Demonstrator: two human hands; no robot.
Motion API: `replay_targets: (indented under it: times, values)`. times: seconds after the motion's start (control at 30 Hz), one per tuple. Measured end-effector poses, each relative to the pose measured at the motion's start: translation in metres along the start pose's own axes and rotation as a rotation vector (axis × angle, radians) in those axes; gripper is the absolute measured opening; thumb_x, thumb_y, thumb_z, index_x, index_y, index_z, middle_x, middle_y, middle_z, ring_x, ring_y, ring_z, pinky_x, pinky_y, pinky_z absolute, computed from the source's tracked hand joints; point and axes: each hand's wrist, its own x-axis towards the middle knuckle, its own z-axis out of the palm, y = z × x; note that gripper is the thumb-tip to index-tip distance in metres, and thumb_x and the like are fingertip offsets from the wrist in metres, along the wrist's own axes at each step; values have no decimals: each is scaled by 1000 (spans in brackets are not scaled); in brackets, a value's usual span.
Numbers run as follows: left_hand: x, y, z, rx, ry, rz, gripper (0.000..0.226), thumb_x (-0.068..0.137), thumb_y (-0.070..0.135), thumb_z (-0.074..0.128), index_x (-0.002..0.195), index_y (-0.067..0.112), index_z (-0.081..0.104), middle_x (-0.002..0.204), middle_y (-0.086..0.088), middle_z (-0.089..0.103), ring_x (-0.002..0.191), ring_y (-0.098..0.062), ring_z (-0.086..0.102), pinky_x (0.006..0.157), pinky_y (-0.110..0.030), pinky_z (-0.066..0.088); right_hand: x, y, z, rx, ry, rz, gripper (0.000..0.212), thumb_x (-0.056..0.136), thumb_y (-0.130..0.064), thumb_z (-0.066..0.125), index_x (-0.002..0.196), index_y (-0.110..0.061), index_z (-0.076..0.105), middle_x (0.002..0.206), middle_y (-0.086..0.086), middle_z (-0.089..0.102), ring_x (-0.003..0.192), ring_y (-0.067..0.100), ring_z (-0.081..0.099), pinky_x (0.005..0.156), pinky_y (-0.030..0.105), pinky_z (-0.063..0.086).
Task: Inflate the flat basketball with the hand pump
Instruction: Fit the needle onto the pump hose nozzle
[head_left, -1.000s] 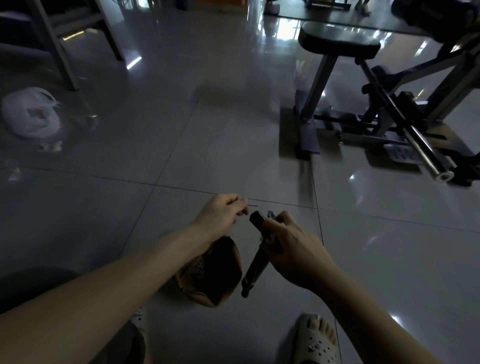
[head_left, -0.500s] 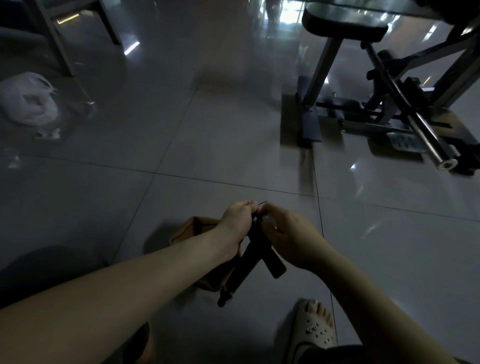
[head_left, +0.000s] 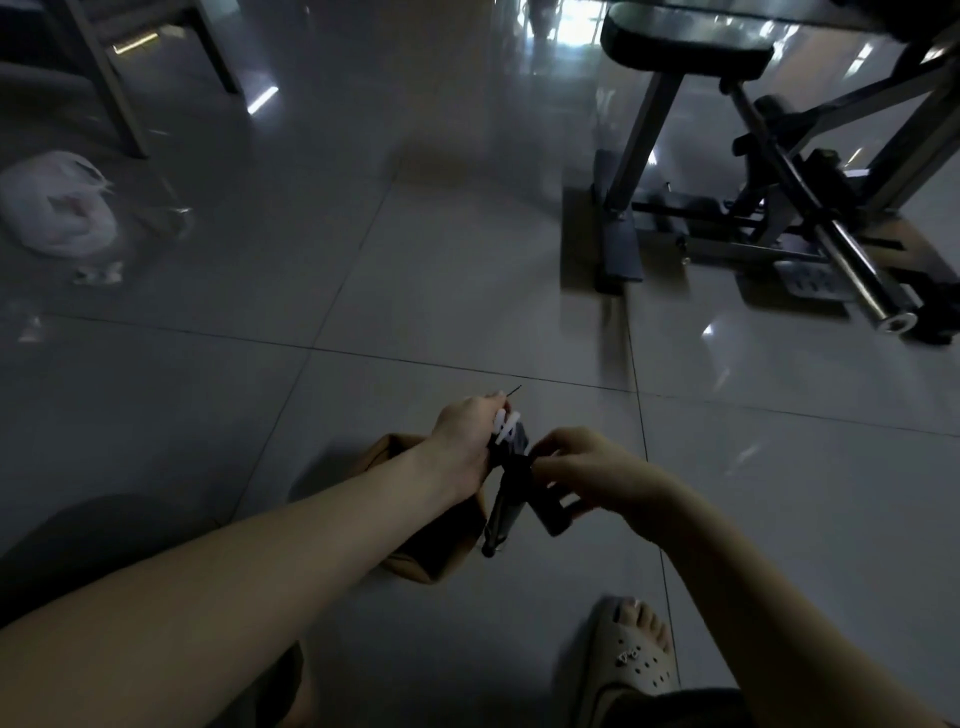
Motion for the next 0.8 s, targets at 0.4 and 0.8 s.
replay_targets:
  times: [0.4, 0.8]
  values:
    - [13, 32, 2, 533, 103, 317, 29, 102, 22, 45, 76, 12, 54, 89, -9, 55, 86, -23, 50, 74, -33, 34, 32, 39, -9, -596, 371, -15, 11, 89, -17, 64, 95, -8, 63, 80, 12, 68, 70, 27, 69, 64, 41, 61]
    - [55, -29, -60, 839, 114, 111, 16, 95, 22, 61, 83, 14, 68, 77, -4, 64, 75, -21, 58, 59, -26, 40, 131, 47, 31, -1037, 120, 14, 10, 92, -20, 59, 91, -12, 54, 92, 8, 57, 83, 29, 61, 70, 37, 52]
